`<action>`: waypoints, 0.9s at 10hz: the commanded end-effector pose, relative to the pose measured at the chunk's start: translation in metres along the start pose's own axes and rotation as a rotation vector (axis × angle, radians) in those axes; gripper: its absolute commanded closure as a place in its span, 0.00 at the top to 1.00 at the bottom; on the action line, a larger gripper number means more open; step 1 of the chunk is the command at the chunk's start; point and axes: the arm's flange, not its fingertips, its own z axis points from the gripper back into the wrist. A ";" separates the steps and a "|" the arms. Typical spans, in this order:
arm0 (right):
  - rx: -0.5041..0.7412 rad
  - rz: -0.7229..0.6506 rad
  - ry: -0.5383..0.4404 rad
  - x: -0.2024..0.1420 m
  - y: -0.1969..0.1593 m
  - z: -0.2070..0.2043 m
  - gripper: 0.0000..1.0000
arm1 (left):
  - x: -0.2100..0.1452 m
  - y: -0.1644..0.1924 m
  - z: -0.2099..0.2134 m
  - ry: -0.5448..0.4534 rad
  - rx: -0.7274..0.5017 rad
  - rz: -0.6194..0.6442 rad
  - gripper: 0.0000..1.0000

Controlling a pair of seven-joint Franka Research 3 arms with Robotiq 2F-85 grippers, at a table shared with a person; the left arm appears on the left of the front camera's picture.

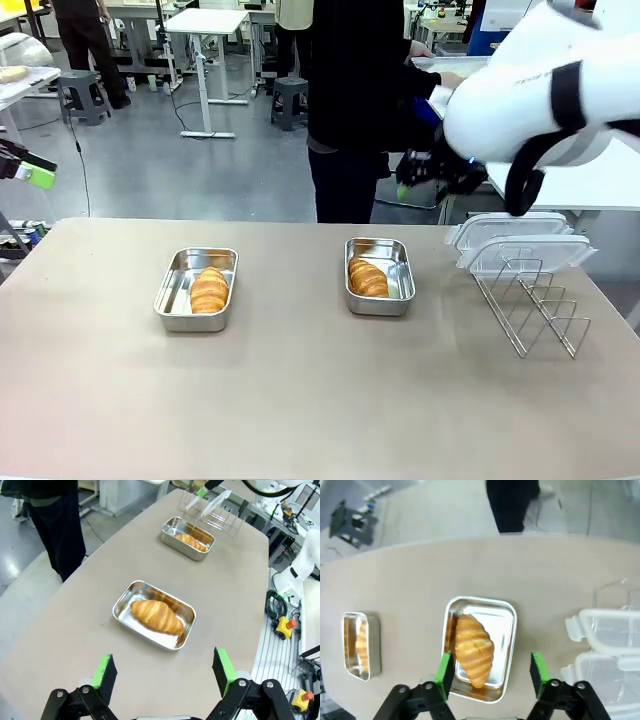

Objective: Place the bread in airtight containers.
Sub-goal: Once an object is inside an Airtight Container , place the container in the center of the table.

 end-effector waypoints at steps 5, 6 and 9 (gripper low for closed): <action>0.400 0.616 -0.358 -0.037 -0.114 0.088 1.00 | 0.000 -0.001 0.001 -0.006 -0.006 -0.015 1.00; 0.446 0.693 -0.391 -0.048 -0.135 0.089 1.00 | 0.000 -0.001 0.001 -0.006 -0.006 -0.015 1.00; 0.522 0.788 -0.427 -0.059 -0.180 0.083 1.00 | 0.000 -0.001 0.001 -0.006 -0.006 -0.015 1.00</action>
